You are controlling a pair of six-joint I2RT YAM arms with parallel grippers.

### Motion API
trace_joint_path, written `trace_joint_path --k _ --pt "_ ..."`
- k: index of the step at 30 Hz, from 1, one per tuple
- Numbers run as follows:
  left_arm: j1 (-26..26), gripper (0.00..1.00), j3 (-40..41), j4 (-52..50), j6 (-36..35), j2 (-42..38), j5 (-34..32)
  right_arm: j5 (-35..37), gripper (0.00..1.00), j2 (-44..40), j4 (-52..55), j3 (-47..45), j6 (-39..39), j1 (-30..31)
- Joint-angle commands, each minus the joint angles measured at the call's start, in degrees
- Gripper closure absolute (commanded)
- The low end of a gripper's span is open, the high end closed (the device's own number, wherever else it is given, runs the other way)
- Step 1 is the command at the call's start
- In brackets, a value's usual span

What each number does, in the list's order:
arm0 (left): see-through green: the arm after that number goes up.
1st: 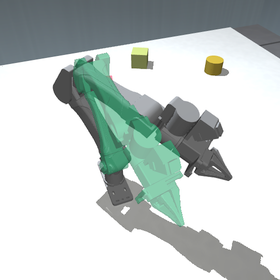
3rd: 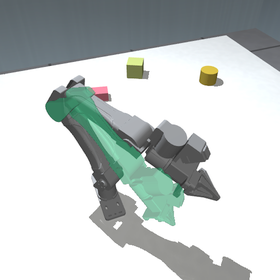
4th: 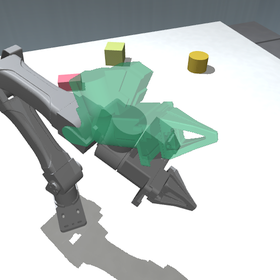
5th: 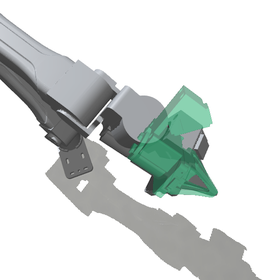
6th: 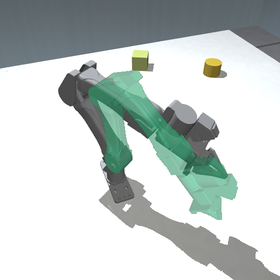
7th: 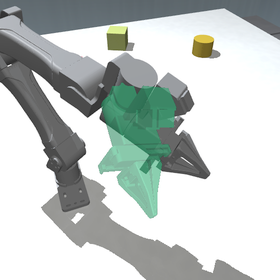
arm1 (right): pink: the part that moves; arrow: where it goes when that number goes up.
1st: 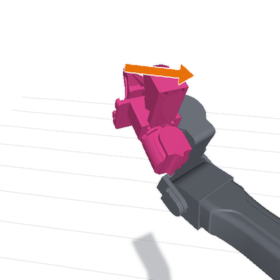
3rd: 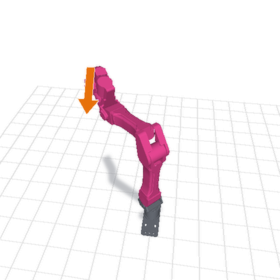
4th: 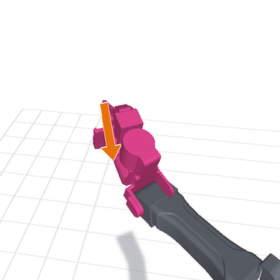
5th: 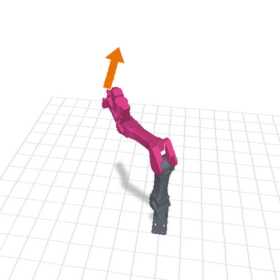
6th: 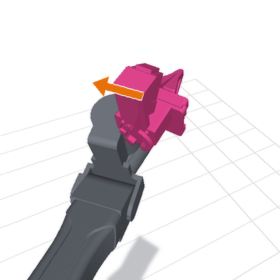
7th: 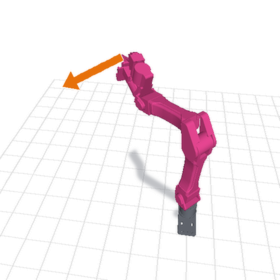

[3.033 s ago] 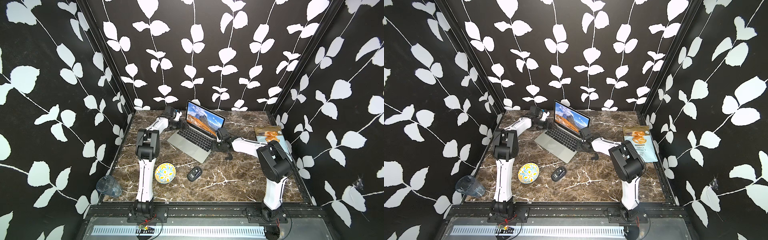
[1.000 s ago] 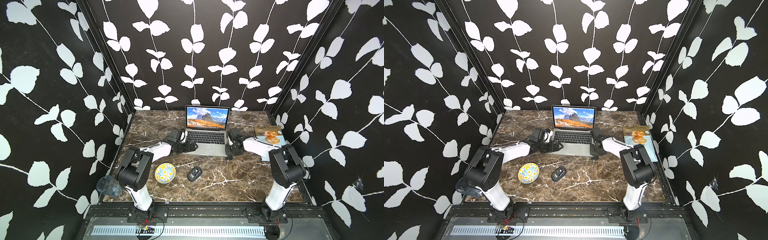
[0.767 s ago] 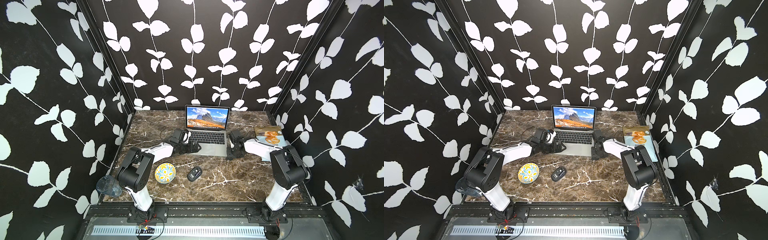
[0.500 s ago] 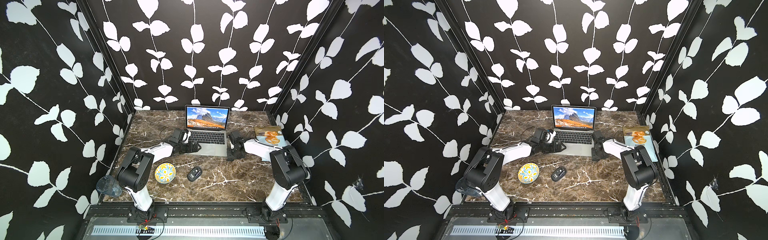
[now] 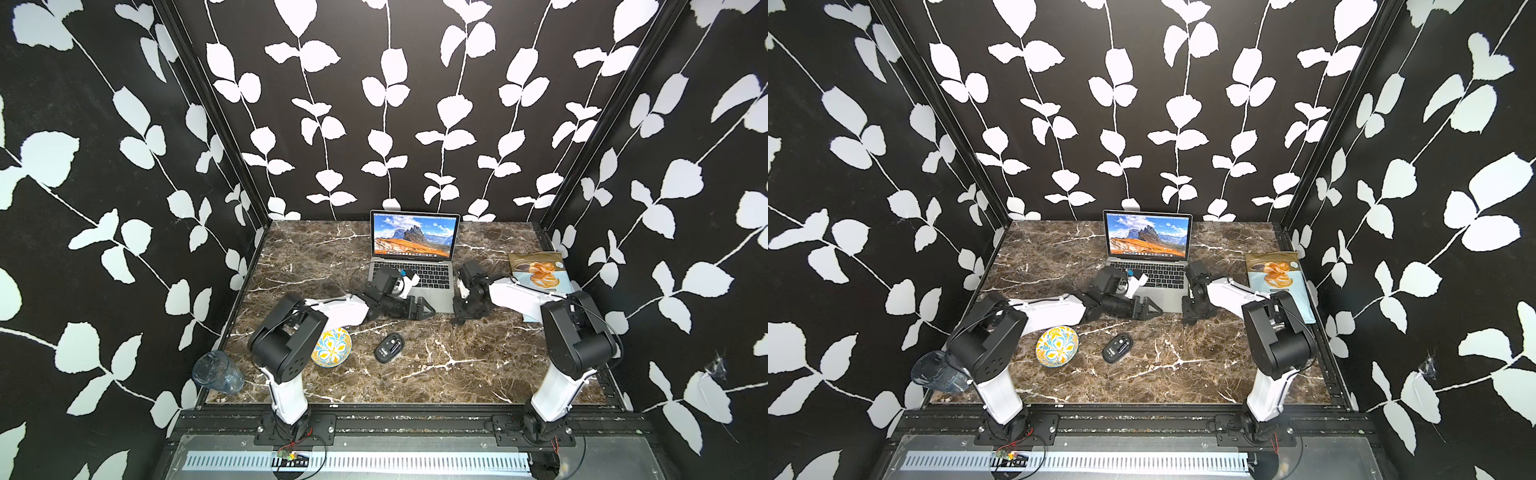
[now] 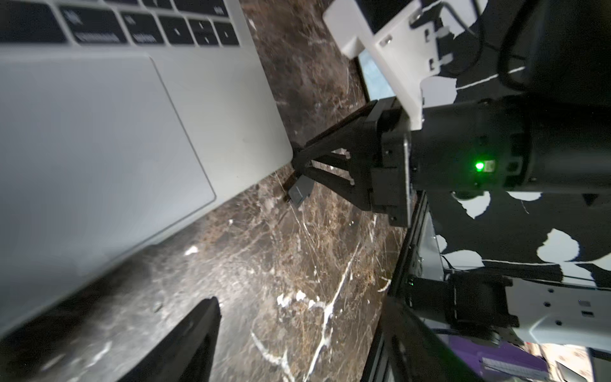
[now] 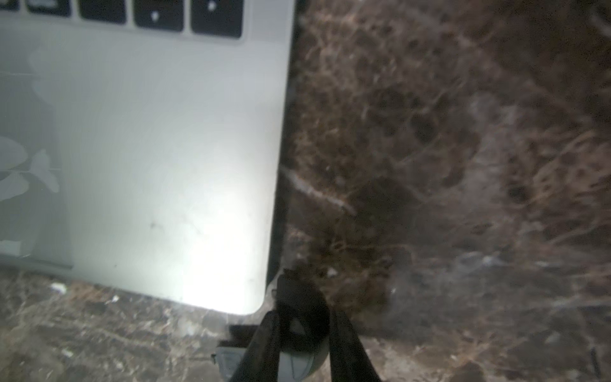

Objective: Insert the wireless mouse receiver into the laptop
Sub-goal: Pick up the lid from the center of the board.

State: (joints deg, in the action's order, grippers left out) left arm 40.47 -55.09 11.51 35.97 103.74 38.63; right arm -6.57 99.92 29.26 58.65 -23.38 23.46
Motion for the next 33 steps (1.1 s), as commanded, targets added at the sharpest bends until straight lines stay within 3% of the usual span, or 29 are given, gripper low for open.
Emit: trace_joint_path --k 1,8,12,18,25,33 --pt "2.20 0.22 -0.22 4.71 4.29 2.32 2.84 -6.53 0.73 -0.98 3.74 -5.42 -4.02 2.25" --pt "5.32 0.30 -3.81 -0.92 2.62 7.10 1.50 -6.79 0.73 -3.44 1.36 -9.04 -6.63 3.62" --pt "5.64 0.43 -4.89 -0.86 3.35 9.60 2.59 -6.89 0.73 -3.55 1.13 -8.76 -6.68 3.62" --pt "5.96 0.54 -7.45 -2.95 3.46 12.81 2.93 -6.87 0.73 -3.81 0.69 -8.72 -6.73 3.64" --pt "6.04 0.77 -9.65 -0.21 6.26 16.20 5.15 -6.85 0.73 -3.77 0.11 -9.28 -6.69 3.61" --pt "6.99 0.93 -8.90 1.91 8.15 16.28 7.27 -6.04 0.74 -3.71 -0.16 -9.08 -6.80 3.55"
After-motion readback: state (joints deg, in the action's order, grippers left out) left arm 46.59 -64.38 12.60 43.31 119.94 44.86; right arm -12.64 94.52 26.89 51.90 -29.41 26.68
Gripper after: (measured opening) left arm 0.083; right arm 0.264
